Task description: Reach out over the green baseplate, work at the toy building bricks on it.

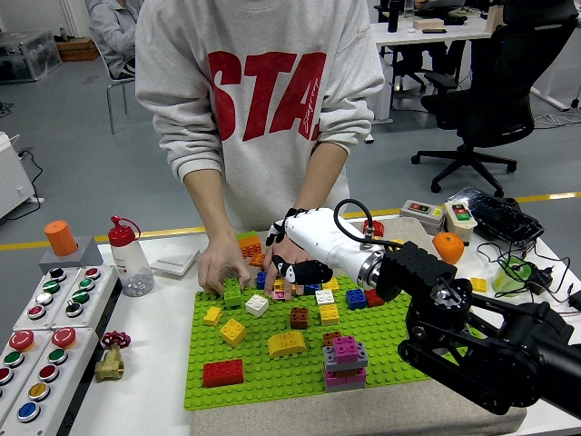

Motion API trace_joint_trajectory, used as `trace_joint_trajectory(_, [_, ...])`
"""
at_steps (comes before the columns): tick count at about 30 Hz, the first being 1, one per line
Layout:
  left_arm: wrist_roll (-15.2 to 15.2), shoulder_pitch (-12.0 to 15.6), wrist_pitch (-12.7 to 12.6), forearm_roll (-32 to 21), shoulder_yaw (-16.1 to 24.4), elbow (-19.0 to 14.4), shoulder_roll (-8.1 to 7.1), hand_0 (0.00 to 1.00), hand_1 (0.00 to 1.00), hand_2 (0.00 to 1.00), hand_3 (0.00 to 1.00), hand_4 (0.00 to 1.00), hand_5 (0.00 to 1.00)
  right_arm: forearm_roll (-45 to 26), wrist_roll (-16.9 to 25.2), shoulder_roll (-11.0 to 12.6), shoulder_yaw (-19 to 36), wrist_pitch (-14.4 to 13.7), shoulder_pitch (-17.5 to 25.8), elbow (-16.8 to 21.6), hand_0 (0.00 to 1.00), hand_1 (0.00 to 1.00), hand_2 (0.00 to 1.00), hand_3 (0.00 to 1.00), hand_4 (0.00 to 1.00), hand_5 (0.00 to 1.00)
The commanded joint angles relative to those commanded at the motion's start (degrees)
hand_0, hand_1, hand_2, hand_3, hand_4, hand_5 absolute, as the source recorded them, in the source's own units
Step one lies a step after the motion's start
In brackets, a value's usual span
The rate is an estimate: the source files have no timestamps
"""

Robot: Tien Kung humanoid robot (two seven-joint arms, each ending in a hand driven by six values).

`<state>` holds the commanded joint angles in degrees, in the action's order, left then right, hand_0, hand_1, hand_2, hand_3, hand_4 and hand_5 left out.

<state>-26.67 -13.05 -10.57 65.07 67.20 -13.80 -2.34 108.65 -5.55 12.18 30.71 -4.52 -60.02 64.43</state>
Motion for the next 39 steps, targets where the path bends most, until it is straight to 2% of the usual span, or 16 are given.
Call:
trace_joint_trajectory(16, [0.0,0.0,0.1,-0.3,-0.2,0.0,0.07,0.632,0.598,0.608,0.414,0.308,0.935,-0.2,-0.2,0.6,0.7,0.7,0.5,0.6,0.707,0.695,0.654,0.643,0.465,0.333])
trace_joint_trajectory(21, [0.0,0.2,0.1,-0.4,-0.2,0.0,0.10,0.632,0.598,0.608,0.414,0.310,0.938,0.4,-0.8,1.6,2.8,0.3,1.2,1.4,0.707,0.694,0.654,0.643,0.463,0.332])
trace_joint_trajectory(28, [0.2,0.4,-0.1,-0.7,-0.4,0.0,0.13,0.632,0.598,0.608,0.414,0.310,0.939,1.8,-2.4,5.5,7.5,-1.2,3.3,4.2,0.710,0.695,0.655,0.643,0.462,0.330])
trace_joint_trajectory(33, [0.1,0.6,-0.1,-0.6,-0.3,0.0,0.17,0.633,0.598,0.608,0.414,0.309,0.939,2.4,-3.8,9.4,11.7,-2.7,5.4,7.0,0.711,0.696,0.656,0.645,0.460,0.327])
trace_joint_trajectory(39, [0.0,0.7,-0.1,-0.4,-0.1,0.0,0.19,0.634,0.598,0.608,0.414,0.309,0.940,2.1,-4.5,13.9,15.0,-2.5,7.9,8.0,0.714,0.696,0.660,0.649,0.460,0.324])
